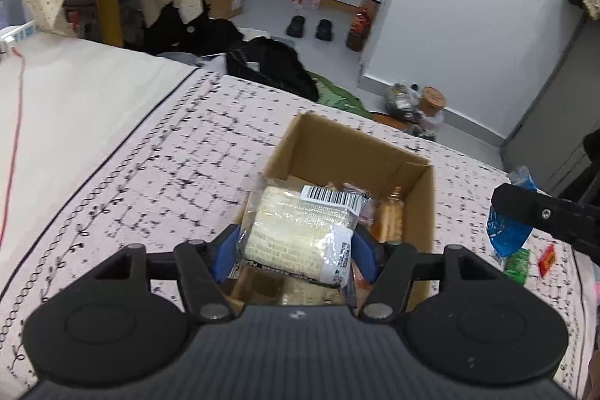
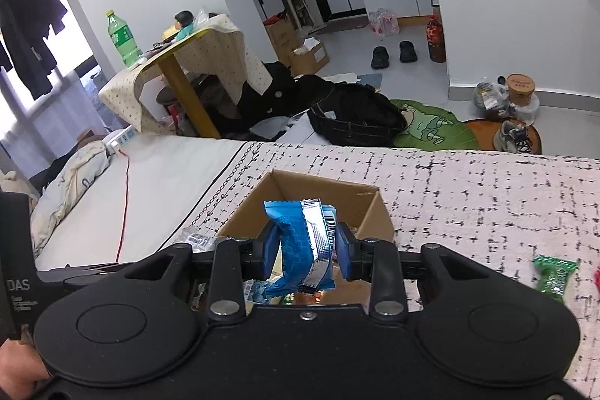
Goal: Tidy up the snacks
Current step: 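Carry the bread packet and blue foil packet over the box and open both grippers, then move both tools back over the green packet and red candy bar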
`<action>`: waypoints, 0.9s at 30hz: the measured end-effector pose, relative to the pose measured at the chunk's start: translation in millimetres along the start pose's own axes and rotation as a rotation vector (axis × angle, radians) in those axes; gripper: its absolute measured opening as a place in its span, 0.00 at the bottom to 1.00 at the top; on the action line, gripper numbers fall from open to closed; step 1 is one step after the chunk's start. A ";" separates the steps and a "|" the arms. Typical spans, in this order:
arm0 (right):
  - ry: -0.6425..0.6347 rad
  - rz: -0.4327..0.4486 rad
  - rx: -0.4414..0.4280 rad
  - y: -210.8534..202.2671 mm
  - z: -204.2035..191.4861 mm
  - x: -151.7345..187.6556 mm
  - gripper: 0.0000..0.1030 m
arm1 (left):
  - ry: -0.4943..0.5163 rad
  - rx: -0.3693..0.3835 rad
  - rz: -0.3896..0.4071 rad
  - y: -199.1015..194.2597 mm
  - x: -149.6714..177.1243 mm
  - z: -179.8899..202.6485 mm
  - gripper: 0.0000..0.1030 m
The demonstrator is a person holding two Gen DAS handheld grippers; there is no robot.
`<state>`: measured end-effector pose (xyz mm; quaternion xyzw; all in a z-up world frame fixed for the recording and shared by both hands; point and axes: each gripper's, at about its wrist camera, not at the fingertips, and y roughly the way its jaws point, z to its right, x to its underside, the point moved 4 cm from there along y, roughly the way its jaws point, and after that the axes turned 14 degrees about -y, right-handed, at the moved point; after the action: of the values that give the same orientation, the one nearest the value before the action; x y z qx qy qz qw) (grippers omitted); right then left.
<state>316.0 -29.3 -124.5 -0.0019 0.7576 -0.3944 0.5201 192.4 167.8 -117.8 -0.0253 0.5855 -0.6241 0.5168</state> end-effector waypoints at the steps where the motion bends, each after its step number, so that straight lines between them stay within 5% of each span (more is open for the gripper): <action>1: 0.005 0.000 -0.011 2.9 -1.7 -0.8 0.31 | -0.006 -0.006 0.000 -0.5 -0.6 -1.1 0.60; 14: 0.020 -0.028 -0.051 26.6 -16.4 1.2 0.31 | -0.050 -0.003 0.038 -19.7 -13.4 -17.4 0.64; 18: 0.038 -0.026 -0.056 29.1 -16.4 0.3 0.46 | -0.040 -0.007 0.047 -24.8 -15.0 -19.6 0.68; 22: 0.040 -0.011 -0.044 17.9 -11.4 1.1 0.48 | -0.029 -0.013 0.067 -28.2 -17.5 -19.7 0.80; 27: 0.046 -0.019 -0.006 0.7 -1.7 12.1 0.54 | -0.027 -0.022 0.055 -26.0 -16.0 -17.4 0.81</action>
<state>309.4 -32.8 -134.2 -0.0016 0.7704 -0.3971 0.4987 172.7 185.2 -94.4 -0.0235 0.5858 -0.6026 0.5414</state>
